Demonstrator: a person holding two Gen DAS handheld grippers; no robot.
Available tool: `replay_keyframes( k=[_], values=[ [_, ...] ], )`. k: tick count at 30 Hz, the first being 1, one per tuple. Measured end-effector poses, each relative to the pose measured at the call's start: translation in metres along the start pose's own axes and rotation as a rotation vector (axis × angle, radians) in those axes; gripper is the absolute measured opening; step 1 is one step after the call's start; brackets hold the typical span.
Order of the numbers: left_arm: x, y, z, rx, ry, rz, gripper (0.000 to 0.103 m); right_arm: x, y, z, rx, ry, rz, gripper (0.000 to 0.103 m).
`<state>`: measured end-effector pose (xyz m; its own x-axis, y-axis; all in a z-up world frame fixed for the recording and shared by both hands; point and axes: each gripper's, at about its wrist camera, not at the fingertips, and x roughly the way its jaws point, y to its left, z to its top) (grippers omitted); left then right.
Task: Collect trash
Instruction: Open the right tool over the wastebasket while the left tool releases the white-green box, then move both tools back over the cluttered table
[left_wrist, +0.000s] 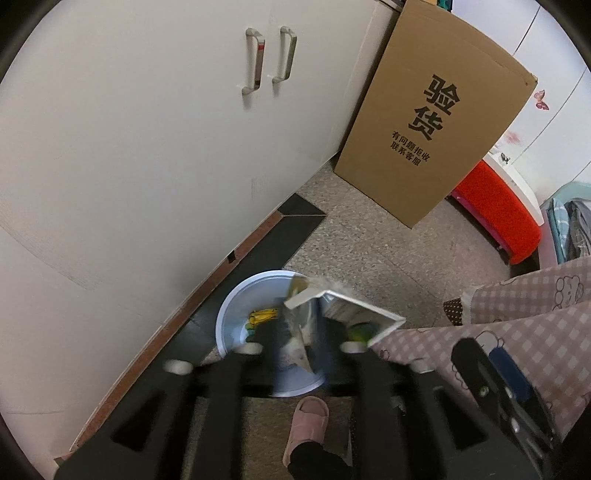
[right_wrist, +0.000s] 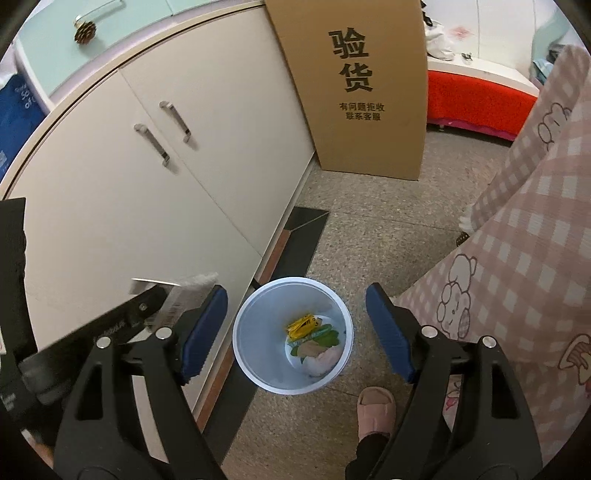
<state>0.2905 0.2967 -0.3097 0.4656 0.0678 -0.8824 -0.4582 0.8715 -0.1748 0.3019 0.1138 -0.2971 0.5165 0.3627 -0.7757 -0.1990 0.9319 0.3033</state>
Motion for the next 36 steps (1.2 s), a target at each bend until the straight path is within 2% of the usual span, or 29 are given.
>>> replay_keyframes(
  k=[1,2,5,7,15,20,26,30,36],
  values=[
    [0.002,0.001,0.001,-0.006,0.006,0.003,0.070,0.000,-0.001,0.000,0.005,0.002,-0.001,0.076],
    [0.002,0.002,0.001,-0.014,0.000,0.005,0.077,0.000,-0.003,0.000,0.009,0.004,-0.002,0.076],
    [0.000,0.006,-0.003,-0.034,-0.017,0.022,0.077,0.000,-0.002,0.000,0.008,0.010,-0.004,0.076],
    [-0.002,0.009,-0.007,-0.051,-0.010,0.008,0.077,0.000,-0.002,0.000,0.008,0.010,-0.004,0.076],
    [-0.018,0.016,-0.017,-0.049,-0.024,0.035,0.077,-0.004,-0.002,0.001,-0.005,0.009,-0.002,0.076],
    [-0.038,0.021,-0.022,-0.055,-0.043,0.055,0.077,-0.017,0.000,0.000,-0.020,-0.017,0.045,0.076],
    [-0.102,0.019,-0.028,-0.048,-0.160,0.075,0.077,-0.077,0.006,0.004,-0.019,-0.080,0.146,0.076],
    [-0.156,0.008,-0.034,-0.051,-0.246,0.018,0.081,-0.144,0.007,0.015,-0.012,-0.163,0.219,0.077],
    [-0.229,-0.030,-0.052,-0.006,-0.359,-0.071,0.085,-0.227,-0.013,0.020,-0.014,-0.277,0.202,0.080]
  ],
)
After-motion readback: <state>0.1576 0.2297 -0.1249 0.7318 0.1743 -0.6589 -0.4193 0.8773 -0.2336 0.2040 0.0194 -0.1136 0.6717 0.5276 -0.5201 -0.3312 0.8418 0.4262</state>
